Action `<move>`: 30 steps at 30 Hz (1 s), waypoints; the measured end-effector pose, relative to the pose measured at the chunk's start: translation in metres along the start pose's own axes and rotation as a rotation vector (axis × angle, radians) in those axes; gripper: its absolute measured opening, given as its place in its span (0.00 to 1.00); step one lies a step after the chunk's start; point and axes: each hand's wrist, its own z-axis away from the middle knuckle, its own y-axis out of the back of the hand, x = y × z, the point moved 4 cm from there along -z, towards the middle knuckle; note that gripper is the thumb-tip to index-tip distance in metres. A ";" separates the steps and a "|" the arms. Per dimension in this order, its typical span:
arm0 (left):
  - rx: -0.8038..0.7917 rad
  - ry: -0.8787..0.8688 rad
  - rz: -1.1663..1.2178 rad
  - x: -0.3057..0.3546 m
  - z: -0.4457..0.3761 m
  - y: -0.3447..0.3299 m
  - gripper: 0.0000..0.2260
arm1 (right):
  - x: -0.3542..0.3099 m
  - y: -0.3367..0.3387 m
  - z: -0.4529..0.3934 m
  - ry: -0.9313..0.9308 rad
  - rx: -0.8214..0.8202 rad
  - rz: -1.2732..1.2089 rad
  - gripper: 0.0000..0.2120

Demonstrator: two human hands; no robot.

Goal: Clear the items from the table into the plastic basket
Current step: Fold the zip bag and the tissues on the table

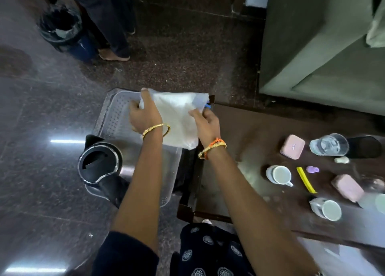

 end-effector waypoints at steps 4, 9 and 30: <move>-0.262 -0.022 -0.010 -0.014 0.068 -0.006 0.16 | 0.009 0.081 0.037 -0.133 -0.027 -0.140 0.22; -0.495 -0.104 -0.185 -0.054 0.149 -0.013 0.04 | 0.052 0.184 0.067 -0.329 -0.027 -0.152 0.29; -1.075 -0.117 -0.573 -0.165 0.355 -0.073 0.19 | 0.110 0.422 0.102 -0.312 -0.383 0.339 0.06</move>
